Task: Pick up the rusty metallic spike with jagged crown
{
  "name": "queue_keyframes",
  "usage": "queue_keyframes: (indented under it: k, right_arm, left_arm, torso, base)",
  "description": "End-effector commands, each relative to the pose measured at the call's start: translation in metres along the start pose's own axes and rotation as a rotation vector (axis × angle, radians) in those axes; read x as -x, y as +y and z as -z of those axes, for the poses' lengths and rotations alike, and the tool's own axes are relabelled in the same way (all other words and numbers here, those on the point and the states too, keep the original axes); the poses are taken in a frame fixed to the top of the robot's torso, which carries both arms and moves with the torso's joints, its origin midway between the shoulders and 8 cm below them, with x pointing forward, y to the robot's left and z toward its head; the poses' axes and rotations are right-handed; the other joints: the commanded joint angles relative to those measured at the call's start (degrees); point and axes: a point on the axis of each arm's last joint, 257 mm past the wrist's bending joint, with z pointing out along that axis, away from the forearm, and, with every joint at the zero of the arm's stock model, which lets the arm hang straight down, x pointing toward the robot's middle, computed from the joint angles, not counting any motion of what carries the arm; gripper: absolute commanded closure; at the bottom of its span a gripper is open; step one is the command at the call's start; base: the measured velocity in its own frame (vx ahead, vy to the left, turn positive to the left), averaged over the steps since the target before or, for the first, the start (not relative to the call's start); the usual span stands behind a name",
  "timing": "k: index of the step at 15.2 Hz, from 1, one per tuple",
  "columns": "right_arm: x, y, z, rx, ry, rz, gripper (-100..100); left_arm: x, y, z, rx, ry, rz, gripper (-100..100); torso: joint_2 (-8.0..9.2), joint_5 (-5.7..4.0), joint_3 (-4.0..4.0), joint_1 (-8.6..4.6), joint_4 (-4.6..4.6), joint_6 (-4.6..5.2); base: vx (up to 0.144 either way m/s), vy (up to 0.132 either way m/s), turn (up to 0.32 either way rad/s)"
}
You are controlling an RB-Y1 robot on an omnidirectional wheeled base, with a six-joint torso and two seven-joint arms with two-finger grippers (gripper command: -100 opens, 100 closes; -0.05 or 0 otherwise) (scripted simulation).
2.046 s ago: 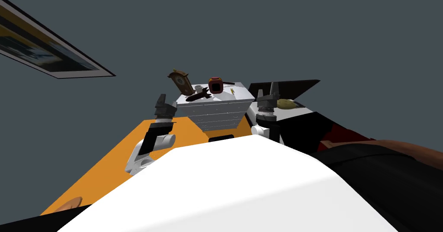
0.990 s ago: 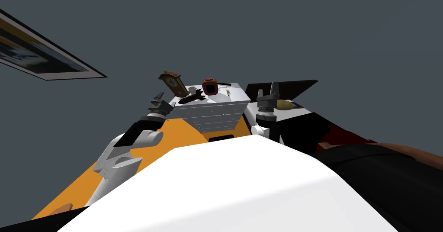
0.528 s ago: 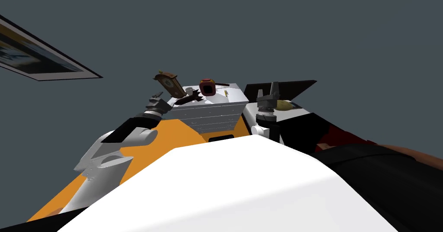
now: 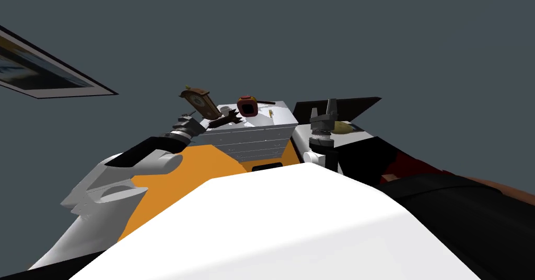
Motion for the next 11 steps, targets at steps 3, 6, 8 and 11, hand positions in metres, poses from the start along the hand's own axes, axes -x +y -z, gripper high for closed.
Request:
queue_keyframes:
  k: [3, 6, 8, 11]
  right_arm:
    - [0.000, 0.000, 0.000, 0.000, 0.000, 0.000, 0]
    - [0.000, 0.000, 0.000, 0.000, 0.000, 0.000, 0]
    - [0.000, 0.000, 0.000, 0.000, 0.000, 0.000, 0]
    - [0.000, 0.000, 0.000, 0.000, 0.000, 0.000, 0]
  left_arm:
    - [0.007, 0.005, -0.001, 0.061, -0.018, 0.027, -100]
    - [0.013, 0.004, -0.002, 0.116, -0.031, 0.061, -100]
    - [0.015, 0.009, -0.002, 0.133, -0.041, 0.061, -100]
    - [0.021, 0.011, -0.001, 0.193, -0.061, 0.092, -100]
  torso:
    - [0.02, 0.01, 0.01, 0.06, 0.01, 0.00]
    - [-0.01, 0.01, -0.01, 0.03, 0.00, 0.00]
    - [-0.03, 0.00, -0.02, 0.02, -0.01, 0.00]
    - [0.00, 0.02, 0.00, 0.09, 0.00, 0.00]
  base:
    - [0.025, -0.047, -0.008]
    - [0.041, -0.061, -0.013]
    - [0.030, -0.051, -0.005]
    - [0.032, -0.045, -0.013]
